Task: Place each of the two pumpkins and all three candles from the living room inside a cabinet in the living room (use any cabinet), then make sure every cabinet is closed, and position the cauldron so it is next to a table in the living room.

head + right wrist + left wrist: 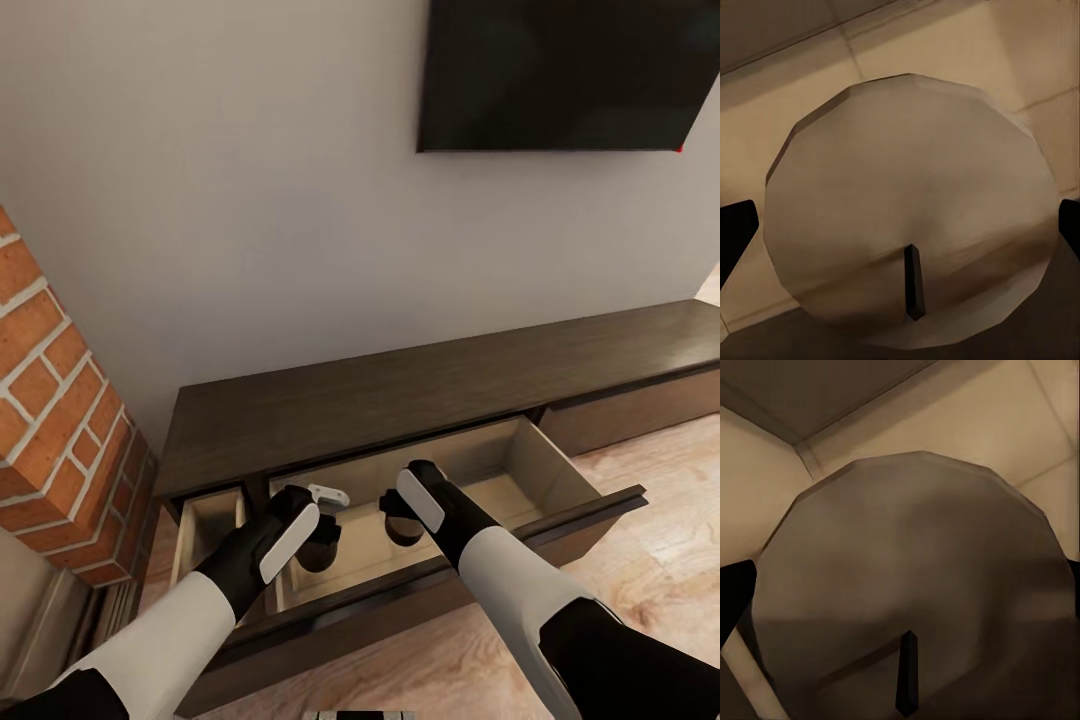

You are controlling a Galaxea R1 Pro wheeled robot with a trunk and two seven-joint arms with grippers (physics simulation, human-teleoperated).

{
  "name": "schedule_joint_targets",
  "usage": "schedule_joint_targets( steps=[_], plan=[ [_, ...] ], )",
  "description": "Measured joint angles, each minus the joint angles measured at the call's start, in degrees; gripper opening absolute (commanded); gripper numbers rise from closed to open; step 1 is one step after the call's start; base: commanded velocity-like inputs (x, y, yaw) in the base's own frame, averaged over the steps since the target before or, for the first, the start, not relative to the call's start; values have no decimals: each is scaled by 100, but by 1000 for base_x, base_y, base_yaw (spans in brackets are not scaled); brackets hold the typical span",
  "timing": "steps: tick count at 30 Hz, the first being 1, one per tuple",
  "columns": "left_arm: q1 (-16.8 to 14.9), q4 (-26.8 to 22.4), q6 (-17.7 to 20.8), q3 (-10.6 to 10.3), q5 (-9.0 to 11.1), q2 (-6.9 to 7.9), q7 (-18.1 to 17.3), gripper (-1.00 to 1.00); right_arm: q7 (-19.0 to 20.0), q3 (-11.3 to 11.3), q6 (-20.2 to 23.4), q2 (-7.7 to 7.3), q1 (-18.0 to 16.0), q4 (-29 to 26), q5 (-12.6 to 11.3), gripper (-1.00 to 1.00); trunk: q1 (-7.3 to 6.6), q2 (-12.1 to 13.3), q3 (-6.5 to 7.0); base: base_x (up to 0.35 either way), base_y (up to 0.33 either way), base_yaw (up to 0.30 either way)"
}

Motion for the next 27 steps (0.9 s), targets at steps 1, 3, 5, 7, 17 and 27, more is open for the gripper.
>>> schedule_joint_targets(
  steps=[1,3,5,7,17,27],
  plan=[
    [0,0,1,-2,0,-11,-1,-100,0,6,-5,0,0,0,-5,-100,0,0,0,0,0,0],
    [0,1,-1,-3,-1,-20,0,-100,1,12,-8,0,0,-4,-3,-100,0,0,0,0,0,0],
    [1,1,0,-4,6,-23,0,-100,-1,13,-10,0,1,-5,-13,-100,6,-2,-44,0,0,0],
    [1,1,0,-4,3,-26,0,-100,0,14,-9,0,1,-6,-7,-100,11,-5,-88,0,0,0],
    [0,-21,-48,-5,-5,-38,6,-100,191,54,-13,0,0,-9,-6,-100,31,-16,-266,0,0,0],
    [0,-48,-82,-6,-2,-38,9,-100,273,61,-15,0,0,-8,0,-100,31,-16,-266,0,0,0]
  ],
)
